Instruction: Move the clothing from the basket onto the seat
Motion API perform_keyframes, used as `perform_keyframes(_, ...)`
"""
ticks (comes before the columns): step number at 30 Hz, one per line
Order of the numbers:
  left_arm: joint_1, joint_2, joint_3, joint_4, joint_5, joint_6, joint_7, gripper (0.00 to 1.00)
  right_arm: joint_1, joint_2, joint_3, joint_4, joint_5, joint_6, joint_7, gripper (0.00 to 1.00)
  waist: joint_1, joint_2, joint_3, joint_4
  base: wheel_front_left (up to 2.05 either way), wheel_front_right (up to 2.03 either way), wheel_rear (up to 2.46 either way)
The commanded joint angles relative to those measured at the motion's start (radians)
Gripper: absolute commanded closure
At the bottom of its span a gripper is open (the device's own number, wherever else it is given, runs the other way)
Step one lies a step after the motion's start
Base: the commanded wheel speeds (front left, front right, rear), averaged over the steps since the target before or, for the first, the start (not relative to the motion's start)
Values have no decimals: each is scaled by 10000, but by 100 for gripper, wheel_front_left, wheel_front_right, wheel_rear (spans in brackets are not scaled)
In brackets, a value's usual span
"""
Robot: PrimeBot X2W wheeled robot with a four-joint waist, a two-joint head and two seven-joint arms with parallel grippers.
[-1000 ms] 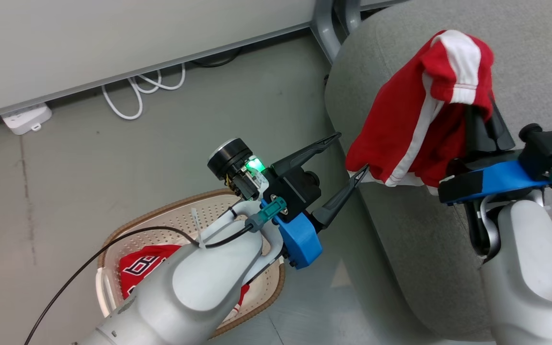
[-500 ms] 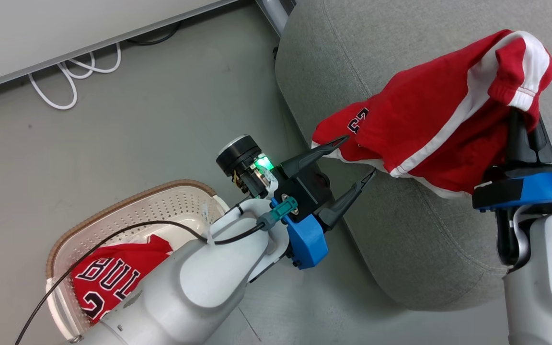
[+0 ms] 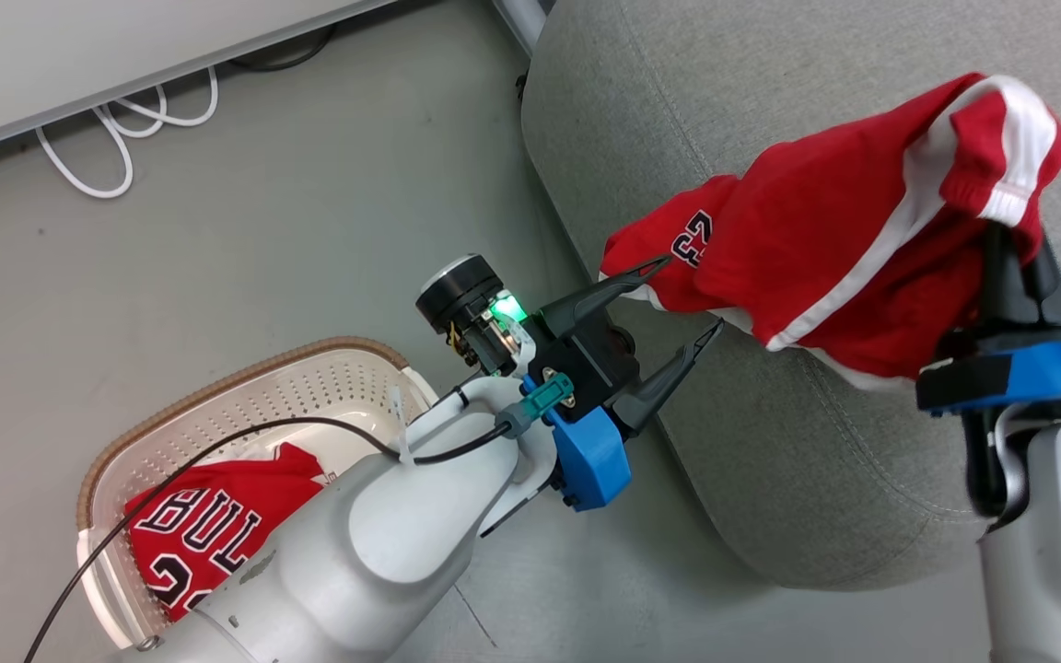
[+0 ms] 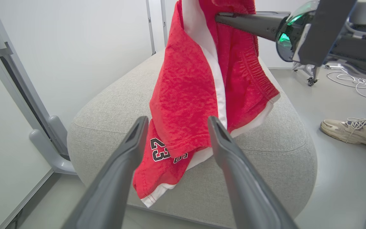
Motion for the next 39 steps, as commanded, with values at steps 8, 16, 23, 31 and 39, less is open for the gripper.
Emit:
perform_keyframes(8, -531, 94, -53, 10, 153, 46, 31, 0, -1232, -1149, 182, -501, 45, -3, -9, 100, 0, 0, 729, 202, 0, 0, 0)
perform_keyframes(16, -1488, 241, -117, -212, 457, 83, 382, 0, -3289, -2847, -650, -1003, 710, -3, -11, 100, 0, 0, 2322, 342, 0, 0, 0)
perform_keyframes(23, -2307, 433, -133, -616, 713, 161, 770, 0, -4738, -4357, -1844, -522, 1228, -3, -9, 100, 0, 0, 3690, 519, 0, 0, 0)
perform_keyframes(31, -2815, 576, -188, -926, 878, 245, 990, 0, -5172, -4852, -2574, 767, 1268, -5, -9, 100, 0, 0, 4659, 738, 0, 0, 0)
perform_keyframes(39, -2955, 647, -267, -1105, 927, 332, 1072, 0, -4809, -4253, -3059, 2278, 1119, -3, -11, 100, 0, 0, 5016, 848, 0, 0, 0)
